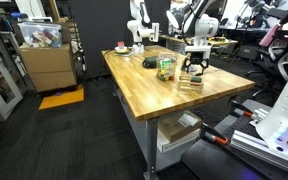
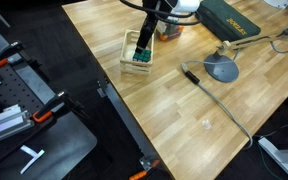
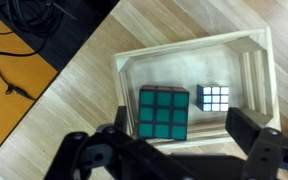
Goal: Take the rubik's cube out of the box and put it on the table
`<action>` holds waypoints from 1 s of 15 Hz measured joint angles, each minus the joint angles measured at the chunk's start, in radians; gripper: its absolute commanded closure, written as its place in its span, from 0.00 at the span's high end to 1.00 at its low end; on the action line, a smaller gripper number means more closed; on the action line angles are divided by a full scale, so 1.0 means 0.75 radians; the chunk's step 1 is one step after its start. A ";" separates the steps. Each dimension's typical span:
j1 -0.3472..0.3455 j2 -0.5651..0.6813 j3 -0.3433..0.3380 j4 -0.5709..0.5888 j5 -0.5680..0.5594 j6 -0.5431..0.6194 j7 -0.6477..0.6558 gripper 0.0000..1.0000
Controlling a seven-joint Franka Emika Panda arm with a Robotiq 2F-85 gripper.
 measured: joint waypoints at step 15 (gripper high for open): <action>0.007 0.034 -0.002 0.002 0.003 -0.003 0.000 1.00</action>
